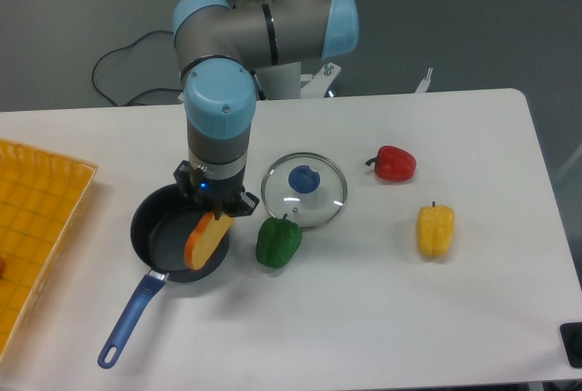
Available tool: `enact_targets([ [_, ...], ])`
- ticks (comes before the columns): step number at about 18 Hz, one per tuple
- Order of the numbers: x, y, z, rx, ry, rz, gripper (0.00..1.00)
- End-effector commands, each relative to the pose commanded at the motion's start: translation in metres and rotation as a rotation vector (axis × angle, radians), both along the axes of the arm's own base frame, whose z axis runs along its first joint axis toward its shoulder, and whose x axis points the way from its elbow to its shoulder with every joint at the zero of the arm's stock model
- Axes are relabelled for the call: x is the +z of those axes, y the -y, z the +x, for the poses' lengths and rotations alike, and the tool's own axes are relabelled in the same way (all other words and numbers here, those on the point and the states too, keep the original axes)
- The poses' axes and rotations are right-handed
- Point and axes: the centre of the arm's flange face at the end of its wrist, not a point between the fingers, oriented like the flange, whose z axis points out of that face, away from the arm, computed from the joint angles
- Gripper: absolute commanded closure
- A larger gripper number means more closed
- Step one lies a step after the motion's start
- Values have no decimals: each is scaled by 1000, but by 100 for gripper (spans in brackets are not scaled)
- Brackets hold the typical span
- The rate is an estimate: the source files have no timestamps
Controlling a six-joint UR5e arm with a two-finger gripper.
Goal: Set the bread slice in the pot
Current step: 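Carry the bread slice over the dark saucepan, then hold the bread slice above the saucepan rim, adjusting position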
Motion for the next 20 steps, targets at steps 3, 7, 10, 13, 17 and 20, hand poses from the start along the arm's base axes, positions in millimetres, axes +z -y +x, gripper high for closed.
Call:
enact_targets([
  [3, 2, 1, -2, -1, -5, 1, 85],
  [7, 6, 1, -8, 0, -13, 9, 85],
  [10, 4, -1, -10, 0, -15, 6, 85],
  [13, 5, -1, -13, 2, -16, 7, 85],
  [17, -5, -4, -16, -13, -11, -5, 85],
  [20, -6, -4, -15, -18, -14, -8, 85],
])
